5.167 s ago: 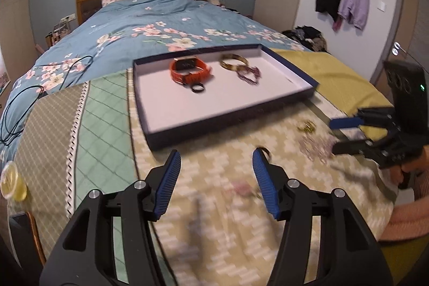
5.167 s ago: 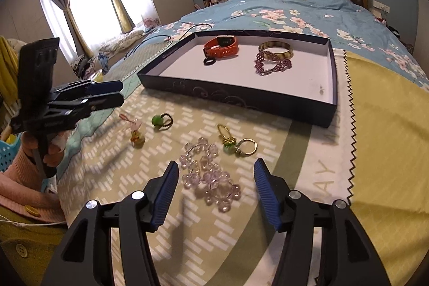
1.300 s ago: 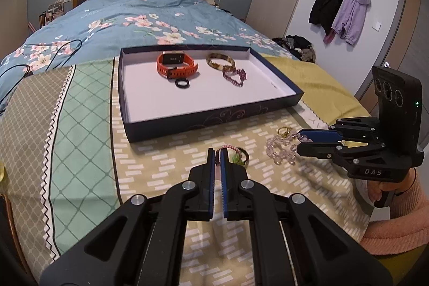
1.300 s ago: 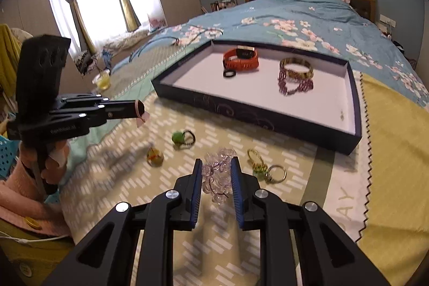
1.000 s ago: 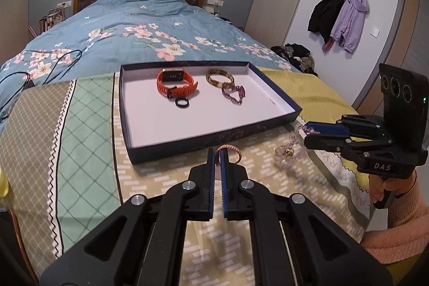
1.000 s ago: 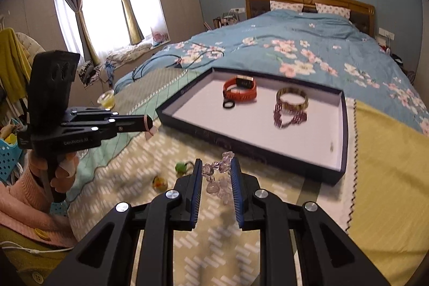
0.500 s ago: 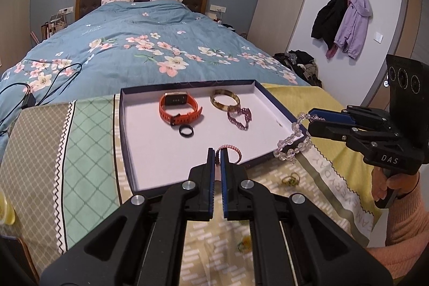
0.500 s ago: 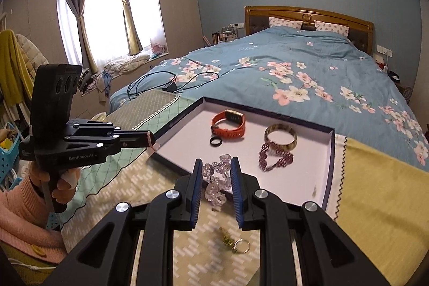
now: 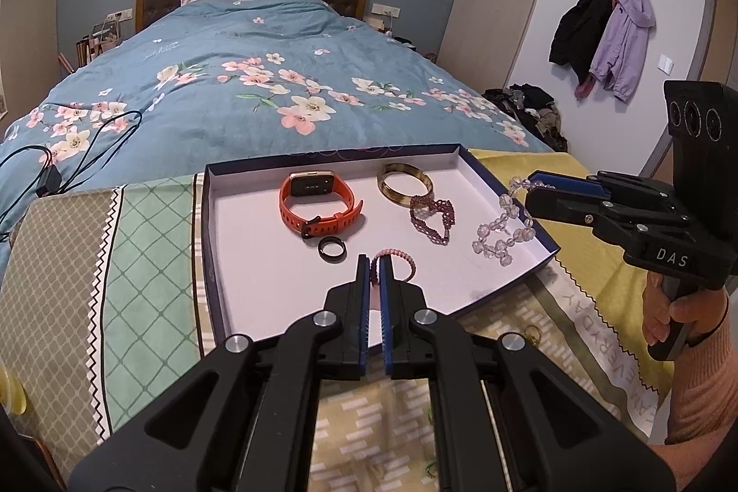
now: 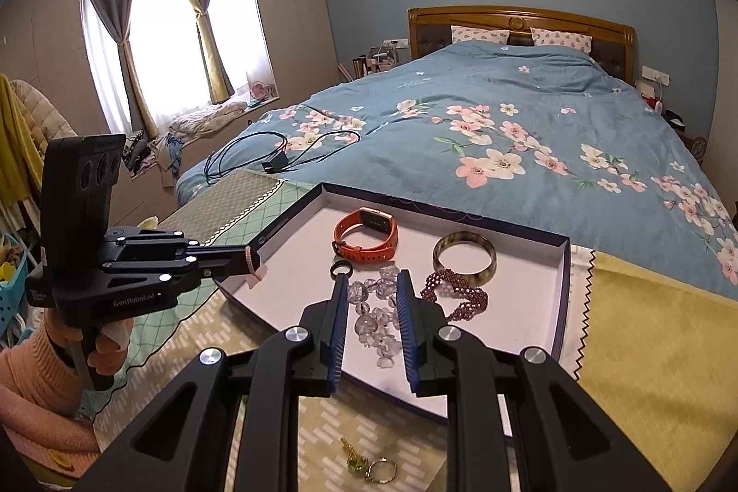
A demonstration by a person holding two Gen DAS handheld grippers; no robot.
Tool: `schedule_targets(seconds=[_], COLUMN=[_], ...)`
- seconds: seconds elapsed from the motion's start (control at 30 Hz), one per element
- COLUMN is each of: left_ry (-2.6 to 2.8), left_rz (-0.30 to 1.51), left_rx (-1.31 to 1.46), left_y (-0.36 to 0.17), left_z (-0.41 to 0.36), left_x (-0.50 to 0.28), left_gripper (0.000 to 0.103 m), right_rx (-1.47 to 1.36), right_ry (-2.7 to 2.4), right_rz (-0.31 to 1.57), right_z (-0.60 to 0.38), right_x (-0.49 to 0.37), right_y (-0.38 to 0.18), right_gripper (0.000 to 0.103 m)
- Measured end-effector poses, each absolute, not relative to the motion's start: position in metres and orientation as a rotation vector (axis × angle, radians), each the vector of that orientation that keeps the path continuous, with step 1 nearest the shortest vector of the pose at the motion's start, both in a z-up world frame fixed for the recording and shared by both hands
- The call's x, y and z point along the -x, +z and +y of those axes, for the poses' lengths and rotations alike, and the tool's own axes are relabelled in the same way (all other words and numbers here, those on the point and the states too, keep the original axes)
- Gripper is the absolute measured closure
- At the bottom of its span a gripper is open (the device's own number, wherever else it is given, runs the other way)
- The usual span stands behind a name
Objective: Organize jewelry
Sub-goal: 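Carry the pink ring with the left tool while the right tool carries the bracelet to the box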
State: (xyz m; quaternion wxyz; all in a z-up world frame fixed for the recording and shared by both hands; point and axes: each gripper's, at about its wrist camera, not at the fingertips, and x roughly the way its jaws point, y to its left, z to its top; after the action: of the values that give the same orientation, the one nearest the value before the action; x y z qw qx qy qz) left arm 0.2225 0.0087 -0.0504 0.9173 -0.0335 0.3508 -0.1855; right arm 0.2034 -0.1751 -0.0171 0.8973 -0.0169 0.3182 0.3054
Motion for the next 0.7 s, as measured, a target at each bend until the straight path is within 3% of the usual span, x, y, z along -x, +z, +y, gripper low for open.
schedule_targets(seconds=[0.7], left_ry=[-0.342], left_rz=[0.765], left_rx=[0.094], left_y=[-0.065], left_z=[0.006], left_x=[-0.255], left_gripper=[0.099], right_rx=[0.014], right_ry=[0.633], right_rz=[0.692], right_z=[-0.166], right_x=[-0.229], right_y=[-0.028], right_gripper=[0.084])
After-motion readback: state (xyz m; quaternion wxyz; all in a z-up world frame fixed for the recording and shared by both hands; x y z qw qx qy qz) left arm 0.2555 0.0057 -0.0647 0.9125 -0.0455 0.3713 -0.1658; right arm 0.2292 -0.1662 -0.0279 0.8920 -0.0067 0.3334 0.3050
